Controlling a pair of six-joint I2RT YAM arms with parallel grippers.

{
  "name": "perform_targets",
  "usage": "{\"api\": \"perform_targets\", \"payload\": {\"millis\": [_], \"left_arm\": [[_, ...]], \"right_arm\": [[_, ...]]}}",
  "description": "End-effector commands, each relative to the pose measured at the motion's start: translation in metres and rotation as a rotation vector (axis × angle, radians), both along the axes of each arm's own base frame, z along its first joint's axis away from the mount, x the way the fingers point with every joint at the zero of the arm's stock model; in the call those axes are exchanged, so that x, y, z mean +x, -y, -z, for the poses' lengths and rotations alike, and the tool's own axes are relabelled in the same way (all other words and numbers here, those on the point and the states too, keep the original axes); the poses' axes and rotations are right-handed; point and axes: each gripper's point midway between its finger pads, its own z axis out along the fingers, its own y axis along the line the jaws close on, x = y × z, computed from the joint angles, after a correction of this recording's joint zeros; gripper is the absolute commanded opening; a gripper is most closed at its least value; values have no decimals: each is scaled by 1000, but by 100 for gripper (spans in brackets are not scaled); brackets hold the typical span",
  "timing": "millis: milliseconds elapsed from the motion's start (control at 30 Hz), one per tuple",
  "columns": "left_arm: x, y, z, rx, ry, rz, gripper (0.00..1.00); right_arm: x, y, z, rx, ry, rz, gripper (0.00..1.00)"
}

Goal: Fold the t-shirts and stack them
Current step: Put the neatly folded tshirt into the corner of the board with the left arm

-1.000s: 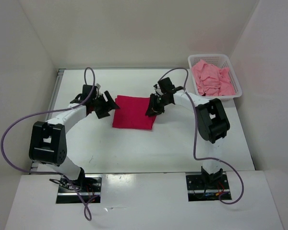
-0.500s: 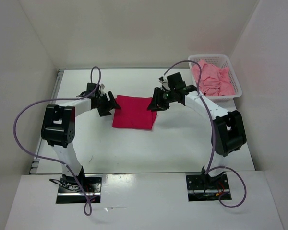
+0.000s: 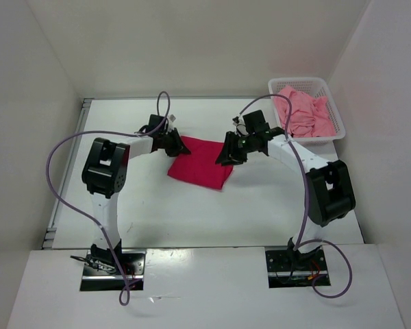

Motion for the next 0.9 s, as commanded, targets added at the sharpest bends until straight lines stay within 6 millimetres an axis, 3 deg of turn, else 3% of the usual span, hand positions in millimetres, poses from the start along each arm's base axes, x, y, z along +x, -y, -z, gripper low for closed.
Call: {"api": "perform_targets", "payload": {"millis": [0,67,133,167,233,267,300,333,367,400,500,533,567,600,633,667,733,767,800,867], "left_arm": [[28,-1,-17,-14,60,-49,6],[48,-3,-41,-29,123,-61,1],[68,-26,-57,-44,146,-123,0],[81,-36,-75,-55,175,-141,0],[98,-79,-88,-21,201,-200,0],[111,-98,-104,-11,242,-231,0],[122,-137,-110,5,262,-308,0],[126,-159,-113,17,263,-350,0],[135,-204,-117,31,277,-429,0],[138,-224,-124,35,293,-464,0],[143,-284,-118,38,281,-580,0],[139,-313,-118,30,272,-643,0],[139,-329,-108,30,257,-680,2],[136,-352,-111,26,263,-725,6],[136,-362,-105,7,251,-760,14],[134,-370,-92,-2,228,-783,47],[123,-388,-84,-31,184,-834,65],[119,-393,-93,-48,198,-870,74],[109,-388,-79,-48,187,-871,100],[96,-390,-92,-47,198,-895,100]], "right_arm": [[-4,5,-11,13,31,17,39],[-6,7,-10,5,34,24,39],[-10,10,-6,-5,21,38,39],[-11,11,-9,-1,31,38,39],[-12,13,-9,-7,35,43,39],[-17,14,-7,-12,24,43,39],[-17,14,-7,-12,24,43,39],[-17,15,-7,-15,30,37,39],[-18,15,-6,-18,22,37,39],[-20,16,-5,-22,12,37,39],[-23,16,-4,-23,15,14,39],[-23,16,-3,-30,10,7,39],[-24,15,-4,-25,13,-5,39],[-26,16,-3,-29,3,-6,39],[-27,15,-4,-19,0,-13,39],[-28,14,-5,-12,-3,-18,39],[-30,13,-6,-2,-7,-26,39],[-33,13,-3,2,-20,-31,39],[-34,13,-7,5,-11,-31,39],[-37,14,-3,3,-15,-31,39]]}}
